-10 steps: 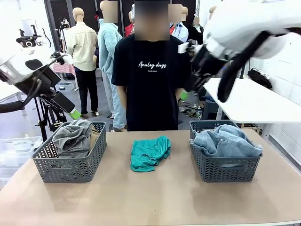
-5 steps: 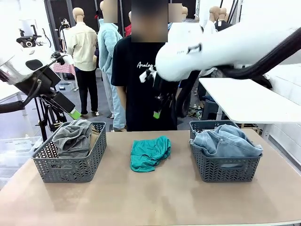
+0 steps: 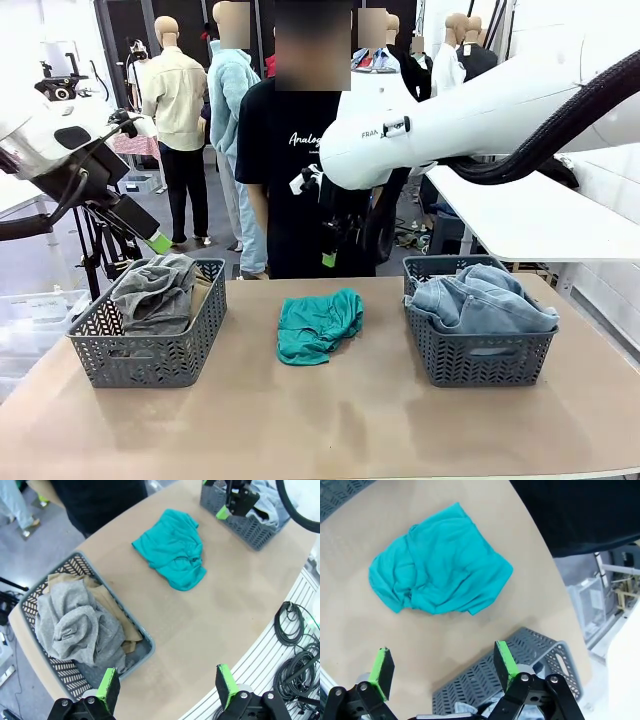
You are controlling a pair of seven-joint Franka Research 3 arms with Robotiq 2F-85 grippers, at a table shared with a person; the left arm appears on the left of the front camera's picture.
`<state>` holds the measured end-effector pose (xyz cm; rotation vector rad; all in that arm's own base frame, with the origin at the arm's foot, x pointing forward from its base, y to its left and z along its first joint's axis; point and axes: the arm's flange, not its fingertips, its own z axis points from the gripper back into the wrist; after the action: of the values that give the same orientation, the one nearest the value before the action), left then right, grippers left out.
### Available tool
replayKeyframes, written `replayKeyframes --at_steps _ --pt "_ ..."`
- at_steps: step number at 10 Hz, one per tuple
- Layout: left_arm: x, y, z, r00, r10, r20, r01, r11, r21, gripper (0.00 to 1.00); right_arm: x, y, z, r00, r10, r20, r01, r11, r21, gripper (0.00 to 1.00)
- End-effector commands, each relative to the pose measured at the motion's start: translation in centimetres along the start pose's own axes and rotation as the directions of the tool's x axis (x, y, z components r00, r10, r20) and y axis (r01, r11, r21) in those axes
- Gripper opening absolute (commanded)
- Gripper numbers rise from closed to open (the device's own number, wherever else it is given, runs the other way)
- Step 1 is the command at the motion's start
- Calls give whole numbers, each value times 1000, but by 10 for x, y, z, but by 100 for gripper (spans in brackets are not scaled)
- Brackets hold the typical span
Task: Sort the tops and bottoms.
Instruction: Lift clothes from the center of the table with your right hand.
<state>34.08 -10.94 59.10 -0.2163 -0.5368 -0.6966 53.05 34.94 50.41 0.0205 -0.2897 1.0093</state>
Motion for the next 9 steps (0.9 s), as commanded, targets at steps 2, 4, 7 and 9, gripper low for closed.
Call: replayKeyframes --at_steps 2,4,7,9 --pt "-1 2 0 1000 -1 4 1 1000 -18 100 -14 3 -22 998 -32 -51 32 999 2 100" --pt "-1 2 0 1000 -1 4 1 1000 -18 100 4 6 -66 997 3 -80 0 1000 29 100" --pt "-1 2 0 1000 -1 4 1 1000 -18 100 33 8 -127 983 77 -165 -62 994 94 100" --pt "-1 2 0 1000 -1 4 1 1000 -18 100 37 10 -149 971 89 -220 -70 993 92 100"
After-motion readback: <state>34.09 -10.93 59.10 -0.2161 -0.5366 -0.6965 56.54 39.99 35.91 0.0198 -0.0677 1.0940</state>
